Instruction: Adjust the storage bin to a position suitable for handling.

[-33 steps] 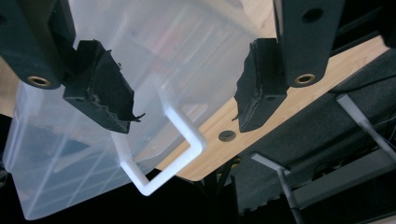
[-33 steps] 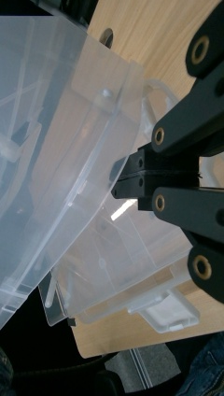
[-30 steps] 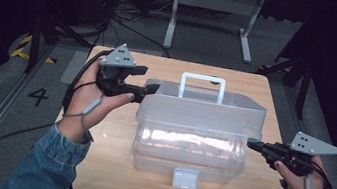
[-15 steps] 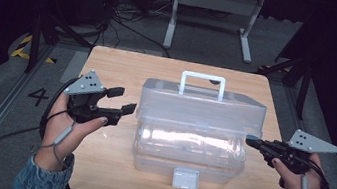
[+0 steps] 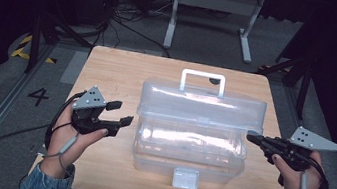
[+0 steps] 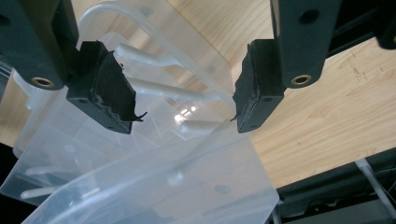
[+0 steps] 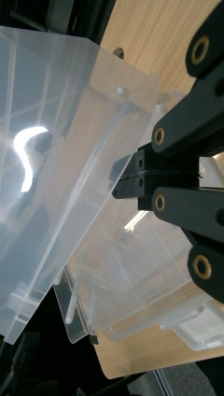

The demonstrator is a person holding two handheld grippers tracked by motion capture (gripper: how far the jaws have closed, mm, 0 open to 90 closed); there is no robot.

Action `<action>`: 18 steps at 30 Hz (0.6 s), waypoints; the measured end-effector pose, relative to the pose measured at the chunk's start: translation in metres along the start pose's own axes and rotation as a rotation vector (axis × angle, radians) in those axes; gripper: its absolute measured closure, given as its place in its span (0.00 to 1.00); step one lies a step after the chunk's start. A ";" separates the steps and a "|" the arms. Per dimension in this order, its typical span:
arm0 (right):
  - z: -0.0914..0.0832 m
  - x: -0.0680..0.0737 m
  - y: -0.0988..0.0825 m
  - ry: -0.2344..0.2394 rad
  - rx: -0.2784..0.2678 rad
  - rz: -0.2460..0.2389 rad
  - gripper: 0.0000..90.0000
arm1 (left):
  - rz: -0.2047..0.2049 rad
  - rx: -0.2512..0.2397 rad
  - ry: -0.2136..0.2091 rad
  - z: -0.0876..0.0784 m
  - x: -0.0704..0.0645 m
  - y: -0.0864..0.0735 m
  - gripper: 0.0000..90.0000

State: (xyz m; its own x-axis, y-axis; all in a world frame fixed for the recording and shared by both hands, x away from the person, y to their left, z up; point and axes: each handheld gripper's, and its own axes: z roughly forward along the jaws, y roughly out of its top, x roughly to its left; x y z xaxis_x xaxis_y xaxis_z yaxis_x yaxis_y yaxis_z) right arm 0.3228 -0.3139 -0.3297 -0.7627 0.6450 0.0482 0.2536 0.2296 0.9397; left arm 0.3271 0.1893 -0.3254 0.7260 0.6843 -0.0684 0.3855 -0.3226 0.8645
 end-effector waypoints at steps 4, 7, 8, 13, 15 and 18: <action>0.002 -0.003 0.005 -0.010 -0.015 0.009 1.00 | -0.007 -0.001 0.015 0.007 0.004 -0.002 0.43; 0.003 -0.004 0.007 -0.014 -0.021 0.012 1.00 | -0.002 -0.003 0.023 0.008 0.005 -0.001 0.42; 0.003 -0.005 0.009 -0.020 -0.026 0.009 1.00 | -0.002 -0.003 0.026 0.009 0.005 -0.001 0.42; 0.006 -0.009 0.015 -0.028 -0.043 0.022 1.00 | 0.006 -0.001 0.024 0.015 0.005 0.002 0.41; 0.006 -0.011 0.018 -0.035 -0.047 0.021 1.00 | 0.005 -0.001 0.023 0.017 0.005 0.003 0.41; 0.007 -0.013 0.023 -0.043 -0.055 0.021 1.00 | 0.009 -0.004 0.023 0.018 0.006 0.005 0.41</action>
State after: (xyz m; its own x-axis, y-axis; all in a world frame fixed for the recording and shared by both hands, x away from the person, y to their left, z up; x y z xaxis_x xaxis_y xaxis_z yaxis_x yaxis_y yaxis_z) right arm 0.3426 -0.3121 -0.3112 -0.7312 0.6800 0.0545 0.2354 0.1766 0.9557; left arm 0.3435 0.1796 -0.3302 0.7161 0.6963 -0.0488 0.3764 -0.3263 0.8671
